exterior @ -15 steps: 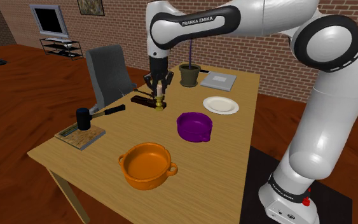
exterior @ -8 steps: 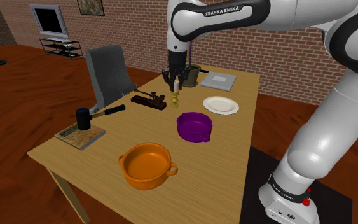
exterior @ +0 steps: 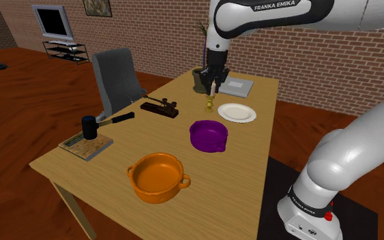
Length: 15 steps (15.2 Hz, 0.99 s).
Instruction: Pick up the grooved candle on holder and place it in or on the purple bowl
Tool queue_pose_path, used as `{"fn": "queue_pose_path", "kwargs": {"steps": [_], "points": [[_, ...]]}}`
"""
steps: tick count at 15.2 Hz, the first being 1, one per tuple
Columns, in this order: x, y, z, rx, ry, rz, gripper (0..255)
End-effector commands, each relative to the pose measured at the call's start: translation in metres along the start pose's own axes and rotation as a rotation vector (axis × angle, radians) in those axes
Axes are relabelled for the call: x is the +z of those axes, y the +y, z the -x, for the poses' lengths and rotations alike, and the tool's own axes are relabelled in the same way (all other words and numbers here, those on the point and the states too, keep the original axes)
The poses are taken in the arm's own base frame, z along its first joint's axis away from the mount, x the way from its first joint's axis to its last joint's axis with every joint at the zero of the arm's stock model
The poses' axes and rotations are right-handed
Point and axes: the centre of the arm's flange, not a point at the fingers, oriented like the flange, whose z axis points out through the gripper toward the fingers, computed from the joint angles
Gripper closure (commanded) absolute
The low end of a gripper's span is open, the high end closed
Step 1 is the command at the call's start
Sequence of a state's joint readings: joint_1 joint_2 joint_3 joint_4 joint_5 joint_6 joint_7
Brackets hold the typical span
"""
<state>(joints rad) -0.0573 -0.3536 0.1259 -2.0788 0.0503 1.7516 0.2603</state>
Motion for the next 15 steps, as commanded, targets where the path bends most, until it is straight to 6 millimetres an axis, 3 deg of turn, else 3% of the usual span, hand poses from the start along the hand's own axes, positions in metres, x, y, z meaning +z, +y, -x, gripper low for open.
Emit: {"fn": "queue_pose_path", "kwargs": {"steps": [1, 15], "points": [[0.004, 0.006, 0.005, -0.001, -0.001, 0.0, 255], [0.078, 0.007, 0.007, -0.001, -0.001, 0.0, 255]]}}
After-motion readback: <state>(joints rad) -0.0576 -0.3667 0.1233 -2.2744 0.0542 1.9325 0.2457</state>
